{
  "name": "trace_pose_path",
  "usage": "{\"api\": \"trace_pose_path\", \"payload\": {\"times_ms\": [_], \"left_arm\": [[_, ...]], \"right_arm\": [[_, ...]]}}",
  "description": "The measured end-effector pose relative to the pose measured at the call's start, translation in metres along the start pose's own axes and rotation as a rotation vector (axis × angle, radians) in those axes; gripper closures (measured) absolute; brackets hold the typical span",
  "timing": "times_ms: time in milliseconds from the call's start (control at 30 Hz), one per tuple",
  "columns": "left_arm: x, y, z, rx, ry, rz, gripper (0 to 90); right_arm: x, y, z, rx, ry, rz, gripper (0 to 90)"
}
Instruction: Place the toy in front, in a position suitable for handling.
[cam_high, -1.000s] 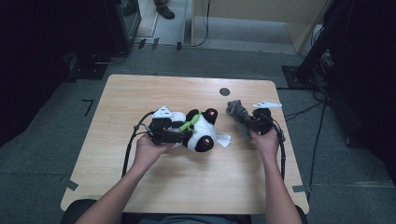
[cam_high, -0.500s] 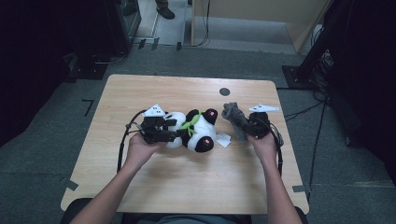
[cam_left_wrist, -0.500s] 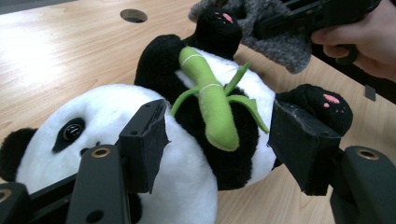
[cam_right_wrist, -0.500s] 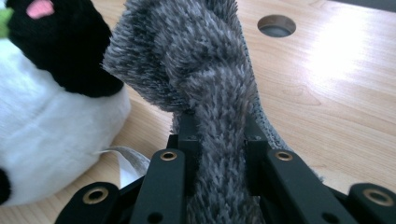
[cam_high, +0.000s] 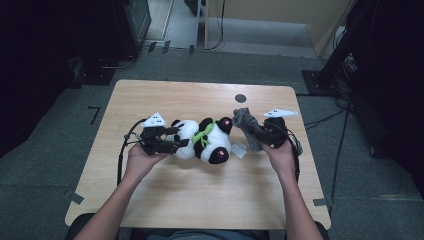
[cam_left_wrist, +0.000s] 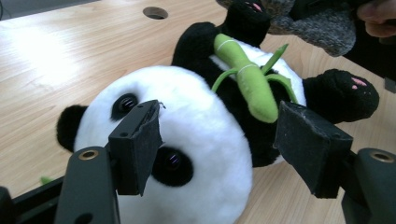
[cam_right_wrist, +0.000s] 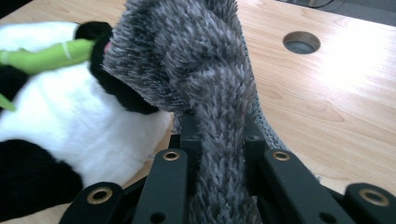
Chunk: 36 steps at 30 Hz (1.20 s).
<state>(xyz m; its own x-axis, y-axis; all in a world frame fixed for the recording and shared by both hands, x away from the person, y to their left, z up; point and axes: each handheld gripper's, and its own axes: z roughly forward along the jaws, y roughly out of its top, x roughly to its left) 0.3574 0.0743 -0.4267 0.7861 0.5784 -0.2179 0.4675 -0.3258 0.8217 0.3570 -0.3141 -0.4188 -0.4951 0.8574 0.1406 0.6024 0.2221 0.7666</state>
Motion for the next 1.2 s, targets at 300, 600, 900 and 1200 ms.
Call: {"api": "trace_pose_path", "payload": {"times_ms": [300, 600, 900, 1200], "left_arm": [[0.009, -0.015, -0.002, 0.014, 0.026, -0.016, 29.1], [0.012, -0.025, -0.003, 0.013, 0.039, -0.029, 27.1], [0.013, -0.032, -0.001, 0.003, 0.051, -0.030, 22.5], [0.015, -0.039, 0.009, 0.001, 0.065, -0.007, 16.5]], "right_arm": [[0.018, 0.017, -0.009, -0.024, 0.029, -0.045, 78.5], [0.040, 0.034, -0.005, -0.023, 0.086, -0.088, 77.3], [0.064, 0.046, 0.006, -0.019, 0.147, -0.141, 77.5], [0.078, 0.051, 0.027, 0.018, 0.186, -0.163, 77.5]]}}
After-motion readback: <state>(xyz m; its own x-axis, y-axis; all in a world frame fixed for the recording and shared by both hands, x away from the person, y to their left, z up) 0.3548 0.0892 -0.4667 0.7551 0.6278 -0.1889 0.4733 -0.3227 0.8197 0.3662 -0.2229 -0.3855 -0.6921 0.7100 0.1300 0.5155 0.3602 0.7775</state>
